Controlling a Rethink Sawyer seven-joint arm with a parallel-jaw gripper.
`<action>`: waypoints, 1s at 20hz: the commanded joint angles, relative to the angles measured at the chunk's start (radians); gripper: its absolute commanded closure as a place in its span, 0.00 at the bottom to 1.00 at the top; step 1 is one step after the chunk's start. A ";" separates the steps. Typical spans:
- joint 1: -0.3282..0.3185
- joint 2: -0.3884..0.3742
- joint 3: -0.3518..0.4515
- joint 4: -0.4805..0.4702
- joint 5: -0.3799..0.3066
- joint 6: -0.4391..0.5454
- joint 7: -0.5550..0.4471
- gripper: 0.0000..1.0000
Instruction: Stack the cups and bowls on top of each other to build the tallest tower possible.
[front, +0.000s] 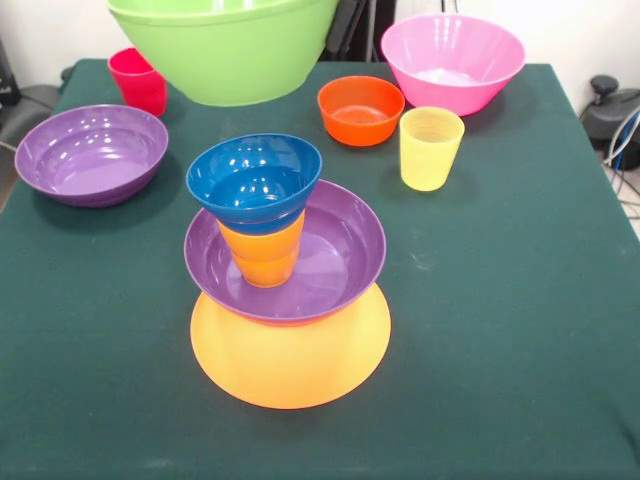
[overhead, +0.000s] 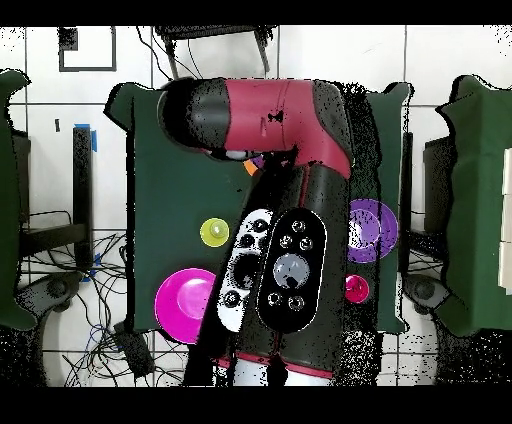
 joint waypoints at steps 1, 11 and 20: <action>-0.020 0.020 0.102 0.135 -0.095 -0.079 -0.156 1.00; -0.036 0.032 0.130 0.159 -0.085 -0.149 -0.150 1.00; -0.030 0.035 0.139 0.190 -0.076 -0.181 -0.119 1.00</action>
